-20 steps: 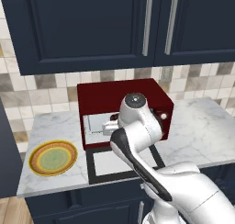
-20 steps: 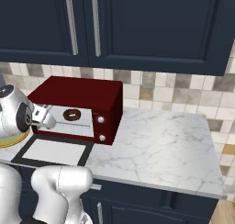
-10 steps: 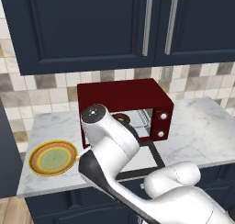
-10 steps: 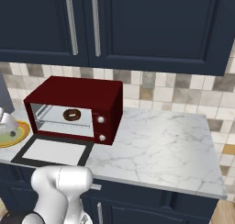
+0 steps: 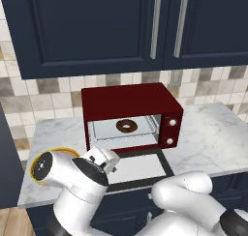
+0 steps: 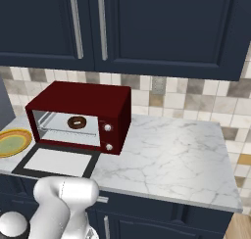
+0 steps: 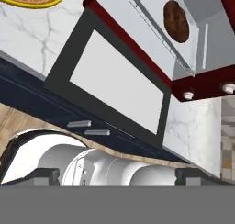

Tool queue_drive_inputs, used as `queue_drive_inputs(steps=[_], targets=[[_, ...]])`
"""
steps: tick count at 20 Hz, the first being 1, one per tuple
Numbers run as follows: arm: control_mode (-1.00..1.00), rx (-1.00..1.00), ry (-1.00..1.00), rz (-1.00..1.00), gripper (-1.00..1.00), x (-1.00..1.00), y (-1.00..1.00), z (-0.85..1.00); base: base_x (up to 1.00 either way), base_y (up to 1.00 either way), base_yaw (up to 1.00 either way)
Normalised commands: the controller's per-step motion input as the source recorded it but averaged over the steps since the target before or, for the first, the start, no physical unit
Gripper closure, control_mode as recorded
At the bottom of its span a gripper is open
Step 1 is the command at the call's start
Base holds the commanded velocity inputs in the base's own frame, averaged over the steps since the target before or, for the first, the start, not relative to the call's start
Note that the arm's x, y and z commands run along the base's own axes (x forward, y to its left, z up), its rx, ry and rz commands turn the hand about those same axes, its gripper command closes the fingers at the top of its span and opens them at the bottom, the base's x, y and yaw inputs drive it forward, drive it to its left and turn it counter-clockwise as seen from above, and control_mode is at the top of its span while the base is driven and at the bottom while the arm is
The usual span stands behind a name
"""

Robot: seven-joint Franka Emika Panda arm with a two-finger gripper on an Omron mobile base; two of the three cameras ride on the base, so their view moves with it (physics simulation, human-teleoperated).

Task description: Pick up the bagel from the plate, place it on the toaster oven rack, close the door, and set the timer.

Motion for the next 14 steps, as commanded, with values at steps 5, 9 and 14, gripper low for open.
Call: queue_drive_inputs(steps=[5, 9, 14], targets=[[-1.0, -0.19, -0.11, 0.0, -1.0, -0.08, 0.0, -0.51, 0.0, 0.0, 0.0], [-1.0, -0.19, -0.12, 0.0, -1.0, 0.0, 0.0, -0.45, 0.0, 0.0, 0.0], [-1.0, -0.17, -0.13, 0.0, -1.0, 0.0, 0.0, -0.37, 0.0, 0.0, 0.0]])
